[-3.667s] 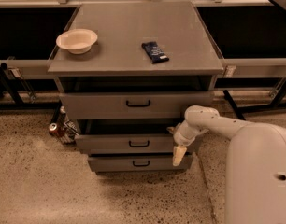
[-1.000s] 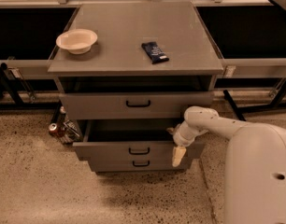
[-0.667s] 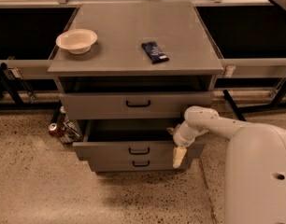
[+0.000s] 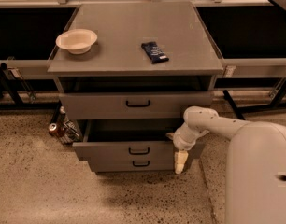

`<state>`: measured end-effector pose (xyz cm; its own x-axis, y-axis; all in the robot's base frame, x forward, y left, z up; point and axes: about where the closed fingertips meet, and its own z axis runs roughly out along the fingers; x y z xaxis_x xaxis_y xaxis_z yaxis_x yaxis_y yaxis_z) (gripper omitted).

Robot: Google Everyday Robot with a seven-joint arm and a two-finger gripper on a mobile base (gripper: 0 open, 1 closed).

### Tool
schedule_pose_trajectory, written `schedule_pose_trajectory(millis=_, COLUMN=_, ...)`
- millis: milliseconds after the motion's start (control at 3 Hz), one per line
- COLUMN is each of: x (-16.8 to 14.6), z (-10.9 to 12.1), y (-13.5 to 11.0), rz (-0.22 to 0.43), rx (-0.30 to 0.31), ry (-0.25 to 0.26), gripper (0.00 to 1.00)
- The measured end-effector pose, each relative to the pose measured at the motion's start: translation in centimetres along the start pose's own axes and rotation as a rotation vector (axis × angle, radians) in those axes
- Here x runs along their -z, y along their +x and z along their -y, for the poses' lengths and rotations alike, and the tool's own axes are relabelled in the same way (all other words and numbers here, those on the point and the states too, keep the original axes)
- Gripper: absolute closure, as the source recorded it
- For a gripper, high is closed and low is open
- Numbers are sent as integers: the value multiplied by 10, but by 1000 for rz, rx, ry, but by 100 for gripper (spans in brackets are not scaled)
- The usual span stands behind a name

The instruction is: Open middle drawer

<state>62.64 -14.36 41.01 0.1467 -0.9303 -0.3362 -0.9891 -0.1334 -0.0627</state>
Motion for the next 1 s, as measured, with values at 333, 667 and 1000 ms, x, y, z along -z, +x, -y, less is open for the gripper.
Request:
schedule_pose_trajectory(millis=333, x=2, z=-24, y=-7, rz=-11, rx=-2, ry=-52, gripper=4)
schedule_pose_trajectory(millis=667, x=1, z=-34, y=-10, rz=-15, rx=-3, ry=-72, gripper=26)
schedule_pose_trajectory(millis=1000, x=2, z=-38, y=-11, rz=-16, rx=-2, ry=-78, gripper=49)
